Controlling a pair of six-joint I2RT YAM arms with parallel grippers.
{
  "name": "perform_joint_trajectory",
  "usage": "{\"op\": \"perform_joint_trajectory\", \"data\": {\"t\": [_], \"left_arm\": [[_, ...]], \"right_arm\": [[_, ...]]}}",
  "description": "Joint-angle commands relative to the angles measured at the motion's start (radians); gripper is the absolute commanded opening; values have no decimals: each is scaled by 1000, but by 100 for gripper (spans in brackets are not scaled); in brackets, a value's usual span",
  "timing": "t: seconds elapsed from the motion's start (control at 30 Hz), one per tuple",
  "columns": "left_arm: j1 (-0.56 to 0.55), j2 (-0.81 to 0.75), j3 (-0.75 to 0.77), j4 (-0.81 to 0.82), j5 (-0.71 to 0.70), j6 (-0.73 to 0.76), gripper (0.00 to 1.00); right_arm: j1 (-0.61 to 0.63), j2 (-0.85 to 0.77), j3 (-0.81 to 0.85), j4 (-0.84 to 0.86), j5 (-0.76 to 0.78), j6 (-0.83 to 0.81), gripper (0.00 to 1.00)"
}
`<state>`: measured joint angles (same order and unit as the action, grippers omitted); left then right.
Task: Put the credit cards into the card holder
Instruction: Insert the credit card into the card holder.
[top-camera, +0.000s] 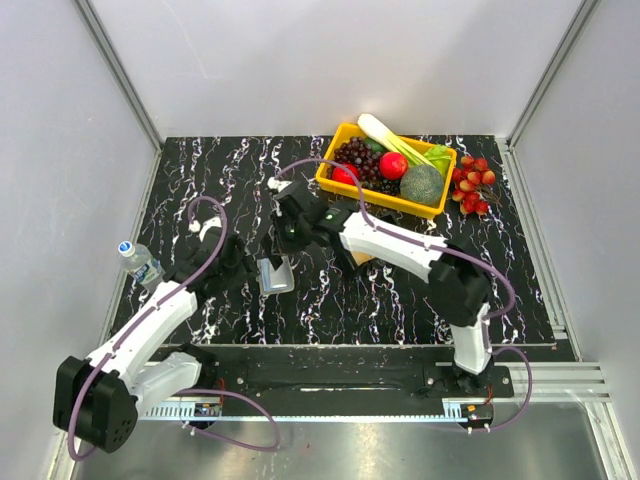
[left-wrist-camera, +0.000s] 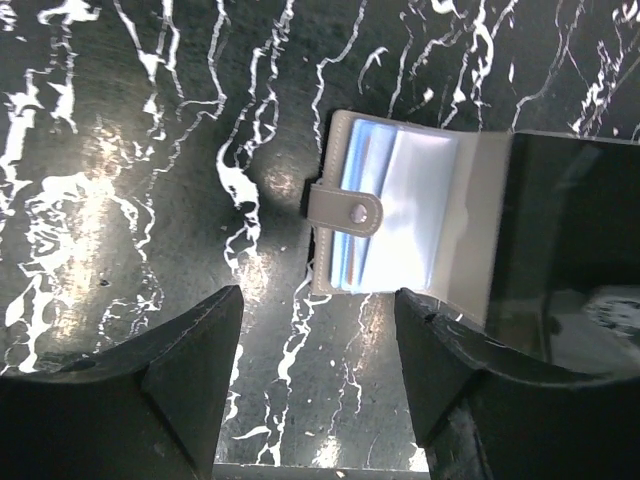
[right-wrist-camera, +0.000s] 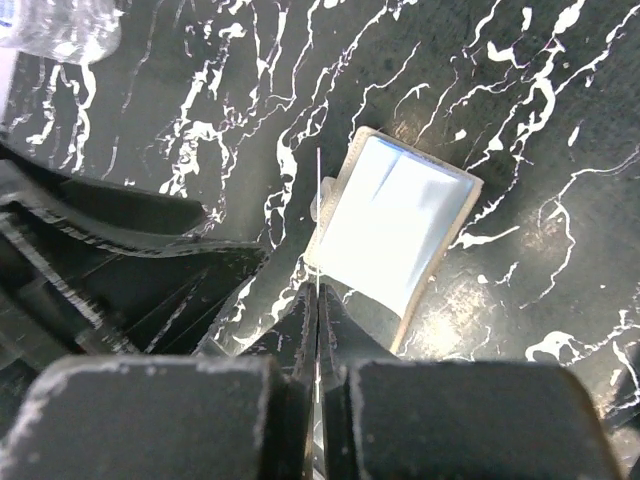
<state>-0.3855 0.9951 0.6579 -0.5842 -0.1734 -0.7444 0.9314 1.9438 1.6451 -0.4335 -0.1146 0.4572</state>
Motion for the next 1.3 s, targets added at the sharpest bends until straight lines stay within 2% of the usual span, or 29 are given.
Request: {"op": "perform_joint_trajectory", "data": {"t": [0.0,0.27,0.9,1.27], "left_arm": [[30,-35,-12,-14,-51,-19,67],[73,-35,-37,9,-25,-13,66],[83,-64,-86,66,26,-16,67],[86,-70,-90,72,35,-12,67]], "right_arm": [[44,82,133,-91,94,18,0],[106,187,171,-91,288,81,0],[127,264,229,-60,250,110,0],[142,305,262,-86,309,89,0]]}}
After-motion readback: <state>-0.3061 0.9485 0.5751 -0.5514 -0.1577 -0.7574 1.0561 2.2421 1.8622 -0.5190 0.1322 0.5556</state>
